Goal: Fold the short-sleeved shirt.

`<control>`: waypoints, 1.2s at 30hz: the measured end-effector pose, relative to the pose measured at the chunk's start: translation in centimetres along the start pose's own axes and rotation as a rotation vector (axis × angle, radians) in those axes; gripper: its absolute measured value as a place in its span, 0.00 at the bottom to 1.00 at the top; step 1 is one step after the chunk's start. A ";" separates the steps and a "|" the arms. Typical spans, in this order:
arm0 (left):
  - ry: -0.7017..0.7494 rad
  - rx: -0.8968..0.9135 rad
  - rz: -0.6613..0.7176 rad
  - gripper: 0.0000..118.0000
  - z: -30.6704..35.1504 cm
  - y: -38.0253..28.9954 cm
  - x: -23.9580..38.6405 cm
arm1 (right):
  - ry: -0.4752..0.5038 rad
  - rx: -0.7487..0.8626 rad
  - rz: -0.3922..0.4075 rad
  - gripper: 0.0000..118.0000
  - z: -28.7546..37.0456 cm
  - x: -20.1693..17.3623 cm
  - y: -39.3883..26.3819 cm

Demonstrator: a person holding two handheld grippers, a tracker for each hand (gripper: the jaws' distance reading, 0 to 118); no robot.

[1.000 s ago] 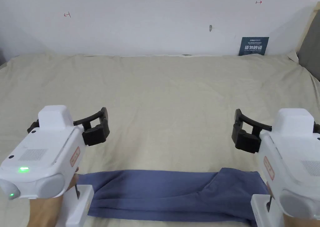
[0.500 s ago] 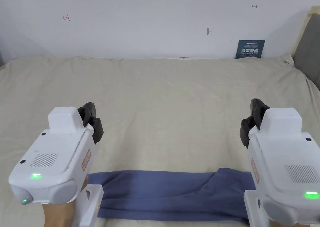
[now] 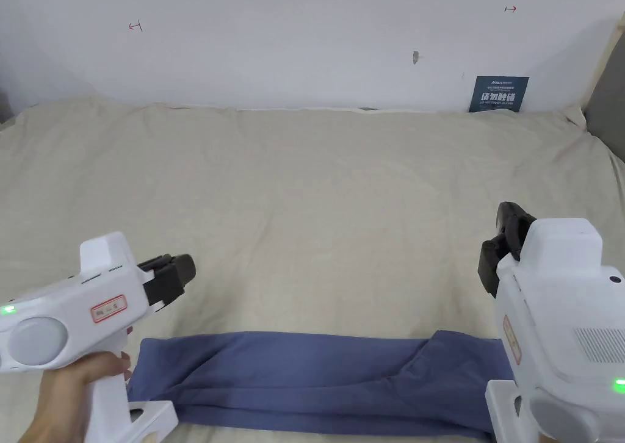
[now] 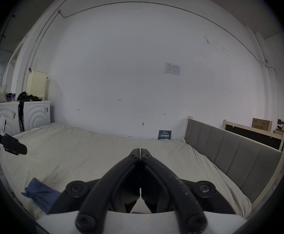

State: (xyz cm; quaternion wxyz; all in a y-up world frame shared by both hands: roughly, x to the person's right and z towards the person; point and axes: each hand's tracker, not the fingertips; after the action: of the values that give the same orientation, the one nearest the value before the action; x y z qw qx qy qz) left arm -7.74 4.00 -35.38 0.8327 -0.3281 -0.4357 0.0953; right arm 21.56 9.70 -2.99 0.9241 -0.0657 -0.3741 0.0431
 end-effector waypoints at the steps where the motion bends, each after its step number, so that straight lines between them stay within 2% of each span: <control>1: -0.020 -0.052 0.027 0.00 -0.3 -0.1 -1.4 | 0.002 -0.006 0.002 0.01 -0.2 -0.1 -0.1; 6: -0.035 -0.211 0.172 0.01 -1.1 -1.6 -7.8 | 0.005 -0.040 0.018 0.01 -1.4 -0.8 -0.6; 10: -0.002 -0.301 0.189 0.06 -1.7 -3.2 -11.7 | 0.011 -0.073 0.032 0.01 -2.7 -1.6 -1.1; 11: 0.011 -0.304 0.197 0.21 -1.9 -3.7 -12.6 | 0.014 -0.083 0.037 0.01 -3.1 -1.9 -1.3; 14: -0.004 -0.406 0.260 0.85 -2.8 -4.8 -15.0 | 0.023 -0.106 0.050 0.02 -4.1 -2.8 -1.6; 15: 0.004 -0.429 0.278 0.90 -3.1 -5.3 -15.5 | 0.028 -0.112 0.053 0.02 -4.4 -3.1 -1.7; 20: 0.021 -0.432 0.274 0.85 -4.5 -6.5 -17.0 | 0.039 -0.135 0.055 0.02 -5.6 -4.3 -2.2; 23: 0.024 -0.478 0.286 0.70 -5.7 -6.8 -17.9 | 0.042 -0.152 0.045 0.02 -6.1 -4.5 -2.5; 28: 0.044 -0.492 0.262 0.63 -6.4 -7.2 -18.4 | 0.036 -0.170 0.041 0.02 -6.4 -4.0 -2.8; 29: 0.052 -0.490 0.262 0.55 -6.4 -7.1 -18.3 | 0.033 -0.172 0.039 0.02 -6.5 -3.9 -2.9; 31: 0.125 -0.483 0.205 0.23 -6.6 -7.5 -17.9 | 0.028 -0.175 0.031 0.02 -6.6 -3.5 -2.9; 32: 0.133 -0.488 0.183 0.12 -6.9 -7.8 -17.8 | 0.024 -0.176 0.026 0.02 -6.7 -3.2 -2.9; 36: 0.139 -0.452 0.195 0.06 -6.5 -7.7 -16.6 | 0.009 -0.175 0.013 0.02 -6.5 -2.5 -2.8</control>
State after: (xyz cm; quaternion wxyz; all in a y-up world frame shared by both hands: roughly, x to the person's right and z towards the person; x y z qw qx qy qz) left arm -13.61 -12.31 -44.12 0.7530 -0.5522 -0.3540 0.0524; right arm 24.32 6.03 -8.88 0.9162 -0.1488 -0.3717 0.0158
